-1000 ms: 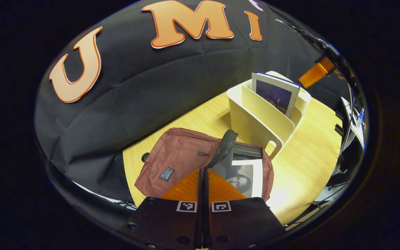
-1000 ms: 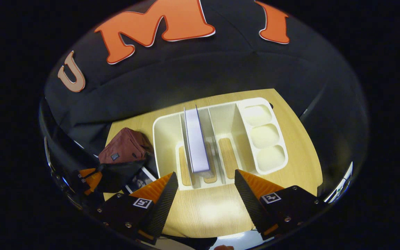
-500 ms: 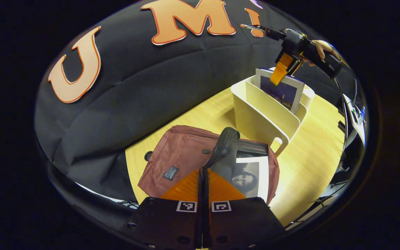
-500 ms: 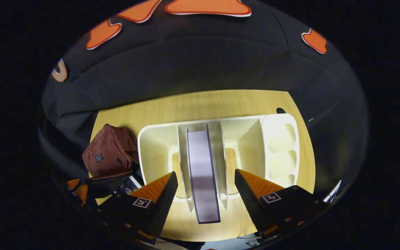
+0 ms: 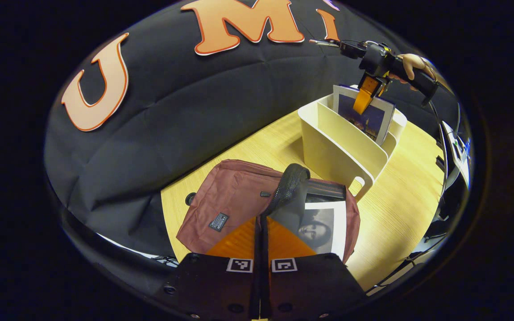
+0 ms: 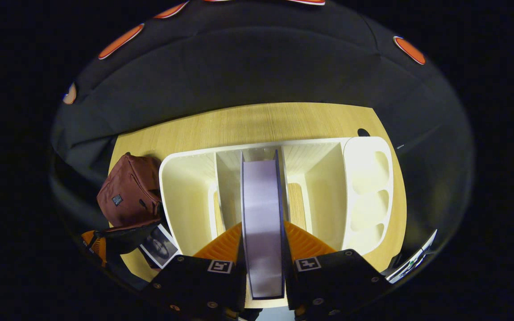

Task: Open the schoolbag, grab two books from the bookshelf and put them into the schoolbag.

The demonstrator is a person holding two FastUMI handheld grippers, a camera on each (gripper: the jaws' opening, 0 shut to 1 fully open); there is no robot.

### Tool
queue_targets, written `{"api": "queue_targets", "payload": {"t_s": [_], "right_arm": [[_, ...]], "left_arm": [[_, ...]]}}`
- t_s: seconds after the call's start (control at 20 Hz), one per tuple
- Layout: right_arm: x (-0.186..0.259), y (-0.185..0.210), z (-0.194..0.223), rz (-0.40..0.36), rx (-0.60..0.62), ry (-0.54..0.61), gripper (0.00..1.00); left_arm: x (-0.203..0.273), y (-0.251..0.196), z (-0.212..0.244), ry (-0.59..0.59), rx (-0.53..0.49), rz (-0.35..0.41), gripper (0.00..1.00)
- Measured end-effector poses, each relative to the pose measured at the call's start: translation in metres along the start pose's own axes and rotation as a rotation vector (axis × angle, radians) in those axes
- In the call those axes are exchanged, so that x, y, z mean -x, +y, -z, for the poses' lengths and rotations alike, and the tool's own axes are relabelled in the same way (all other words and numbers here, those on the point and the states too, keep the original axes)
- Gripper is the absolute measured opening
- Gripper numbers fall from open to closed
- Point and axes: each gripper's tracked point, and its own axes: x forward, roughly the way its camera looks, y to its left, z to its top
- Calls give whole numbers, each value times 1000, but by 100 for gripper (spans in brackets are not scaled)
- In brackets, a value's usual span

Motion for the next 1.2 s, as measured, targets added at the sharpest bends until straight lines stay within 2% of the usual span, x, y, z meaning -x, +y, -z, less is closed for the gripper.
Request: {"api": "queue_targets", "payload": {"t_s": [0.3,0.55,0.6,0.65,0.75,0.95,1.2], "right_arm": [[56,-13,-25,-5,-53,-116,34],[127,-19,-37,-83,-160,-252,34],[141,-21,-34,-96,-180,-274,46],[155,-21,-30,-115,-194,-295,34],[180,-17,-18,-173,-234,-331,33],[209,1,5,-356,-348,-383,33],[171,50,26,-551,-508,-365,33]], "left_arm": [[0,-2,1,-4,12,15,1],[0,-2,0,-5,7,22,1],[0,-2,1,-3,8,23,1],[-1,-2,0,-5,9,25,1],[-1,-1,0,-6,14,24,1],[0,0,1,-4,28,26,1],[2,-2,0,-2,35,25,1]]}}
